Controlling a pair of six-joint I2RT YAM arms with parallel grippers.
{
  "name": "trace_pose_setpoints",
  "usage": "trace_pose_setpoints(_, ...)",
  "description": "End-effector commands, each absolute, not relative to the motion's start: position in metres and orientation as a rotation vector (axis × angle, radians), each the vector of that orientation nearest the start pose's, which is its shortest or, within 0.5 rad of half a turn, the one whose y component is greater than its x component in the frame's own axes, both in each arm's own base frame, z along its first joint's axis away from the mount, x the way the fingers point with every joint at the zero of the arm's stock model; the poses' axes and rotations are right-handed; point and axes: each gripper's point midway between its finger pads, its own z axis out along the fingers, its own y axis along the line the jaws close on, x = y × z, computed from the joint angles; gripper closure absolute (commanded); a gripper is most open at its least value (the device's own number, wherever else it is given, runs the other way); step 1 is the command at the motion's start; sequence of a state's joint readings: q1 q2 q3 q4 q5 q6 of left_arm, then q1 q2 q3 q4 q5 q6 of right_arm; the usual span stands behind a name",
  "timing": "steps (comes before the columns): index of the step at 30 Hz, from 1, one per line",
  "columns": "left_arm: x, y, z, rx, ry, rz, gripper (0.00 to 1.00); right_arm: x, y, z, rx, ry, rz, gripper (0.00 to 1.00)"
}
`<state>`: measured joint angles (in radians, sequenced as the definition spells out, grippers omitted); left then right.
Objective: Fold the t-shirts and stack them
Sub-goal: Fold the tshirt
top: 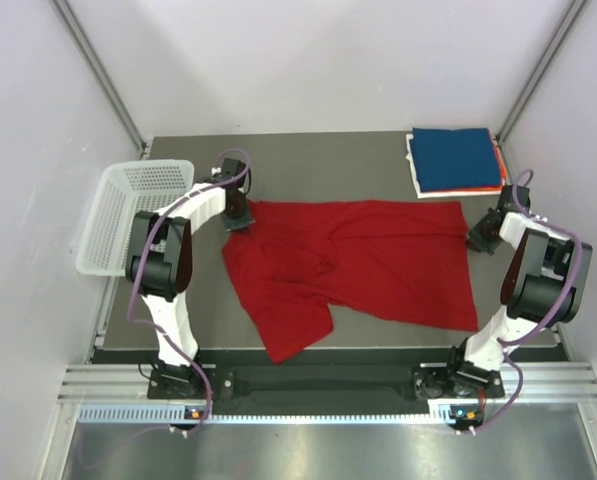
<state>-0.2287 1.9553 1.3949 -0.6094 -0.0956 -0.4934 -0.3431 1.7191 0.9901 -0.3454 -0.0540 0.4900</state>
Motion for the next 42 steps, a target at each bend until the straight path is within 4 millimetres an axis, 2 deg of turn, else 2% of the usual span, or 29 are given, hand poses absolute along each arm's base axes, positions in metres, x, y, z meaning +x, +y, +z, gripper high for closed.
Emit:
trace_pose_setpoints(1,0.425,-0.099,0.058,-0.37,2.657,-0.09,1.0,0.333,-0.114,0.016,1.084,2.476,-0.025,1.0)
trace_pose_setpoints(2,0.424,-0.101,0.064,-0.369,2.652,-0.109,0.99,0.334,-0.111,0.016,1.077,2.477,-0.005,1.0)
trace_pose_setpoints(4,0.424,-0.106,0.071,-0.349,2.629,-0.161,0.87,0.336,-0.111,0.018,1.075,2.471,0.002,1.0)
trace_pose_setpoints(5,0.425,-0.11,0.084,-0.333,2.594,-0.201,0.77,0.337,-0.111,0.018,1.071,2.469,0.004,1.0)
trace_pose_setpoints(8,0.423,-0.112,0.094,-0.316,2.543,-0.241,0.66,0.337,-0.11,0.017,1.075,2.475,0.018,1.0)
trace_pose_setpoints(9,0.422,-0.114,0.094,-0.308,2.542,-0.255,0.65,0.338,-0.109,0.017,1.071,2.472,0.019,1.0)
trace_pose_setpoints(14,0.417,-0.121,0.078,-0.325,2.598,-0.301,0.62,0.337,-0.108,0.013,1.065,2.481,0.023,1.0)
trace_pose_setpoints(15,0.416,-0.125,0.076,-0.323,2.601,-0.331,0.59,0.338,-0.109,0.013,1.065,2.481,0.023,1.0)
trace_pose_setpoints(20,0.41,-0.122,0.052,-0.372,2.64,-0.331,0.56,0.342,-0.106,0.015,1.061,2.475,0.057,1.0)
trace_pose_setpoints(31,0.417,-0.119,0.04,-0.398,2.643,-0.292,0.64,0.338,-0.104,0.01,1.062,2.49,0.058,1.0)
trace_pose_setpoints(35,0.419,-0.118,0.036,-0.398,2.657,-0.277,0.77,0.34,-0.104,0.012,1.062,2.485,0.059,1.0)
trace_pose_setpoints(36,0.419,-0.117,0.036,-0.401,2.659,-0.265,0.87,0.34,-0.105,0.013,1.059,2.483,0.056,1.0)
trace_pose_setpoints(39,0.422,-0.115,0.039,-0.4,2.66,-0.244,1.0,0.339,-0.107,0.013,1.065,2.48,0.037,1.0)
trace_pose_setpoints(42,0.425,-0.107,0.042,-0.395,2.654,-0.189,1.0,0.335,-0.112,0.012,1.084,2.475,-0.002,1.0)
